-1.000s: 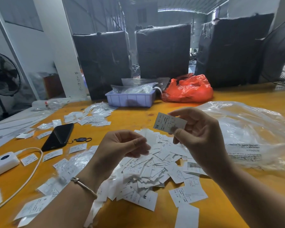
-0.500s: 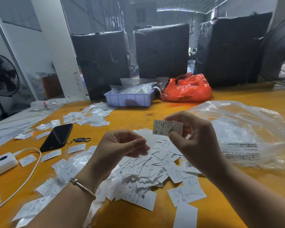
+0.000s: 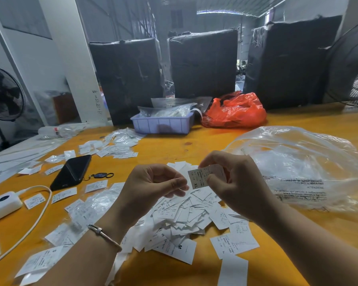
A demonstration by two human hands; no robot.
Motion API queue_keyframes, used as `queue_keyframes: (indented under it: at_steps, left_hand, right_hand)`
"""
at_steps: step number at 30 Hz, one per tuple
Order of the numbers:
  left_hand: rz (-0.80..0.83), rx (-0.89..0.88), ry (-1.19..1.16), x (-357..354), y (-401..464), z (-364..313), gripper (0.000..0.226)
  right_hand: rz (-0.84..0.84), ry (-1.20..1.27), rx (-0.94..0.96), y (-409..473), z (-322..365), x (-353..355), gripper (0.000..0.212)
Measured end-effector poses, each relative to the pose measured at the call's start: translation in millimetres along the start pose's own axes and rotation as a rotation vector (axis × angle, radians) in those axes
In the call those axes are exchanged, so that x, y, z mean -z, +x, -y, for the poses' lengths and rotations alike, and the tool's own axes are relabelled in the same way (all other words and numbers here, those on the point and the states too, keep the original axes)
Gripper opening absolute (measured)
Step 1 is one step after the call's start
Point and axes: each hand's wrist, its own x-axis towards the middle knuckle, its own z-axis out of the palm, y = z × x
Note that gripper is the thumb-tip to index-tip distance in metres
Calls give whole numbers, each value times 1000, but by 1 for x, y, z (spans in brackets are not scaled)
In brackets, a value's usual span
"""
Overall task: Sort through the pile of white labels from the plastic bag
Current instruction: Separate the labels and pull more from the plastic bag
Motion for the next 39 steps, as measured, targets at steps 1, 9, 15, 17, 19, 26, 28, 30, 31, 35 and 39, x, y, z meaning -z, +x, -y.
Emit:
queue_keyframes:
  at_steps: [1,9,15,17,19,26,28,30,31,35,39]
  left_hand:
    - [10,0,12,0,0,0,24]
    - [16,-16,34,-1,0,1,22]
    - [-6,-33,25,0,0,1,22]
    - [-5,-36,24,0,1,1,22]
    - [-2,-38,25,-1,0,2,22]
    - [3,-49,31,-1,0,2,24]
    - [3,-51,30,-1,0,2,23]
    - [5,-50,31,-1,1,2,23]
    - [7,-49,33,-1,1,2,23]
    - [19,-49,47,-2,0,1,22]
    - [27,-48,60,-2,0,1,20]
  right_hand:
    - [16,-25,16,0,0,0,19]
    - [-240,-1,-37,2,-2,4,21]
    - [-287,43,-79,4,0,4,22]
    - [-261,27,-78,3,1,3,25]
    - [-236,13,-73,2,1,2,28]
    - [-150,-15,-77,1,-2,-1,29]
    - [-119,-23,-75,0,-2,-2,28]
    - [-95,-22,-61,0,-3,-2,24]
    - [-82,-18,-48,0,-3,-3,22]
    - [-8,-19,-11,-2,-3,-5,20]
    - [75,-65,27,-2,-3,-5,19]
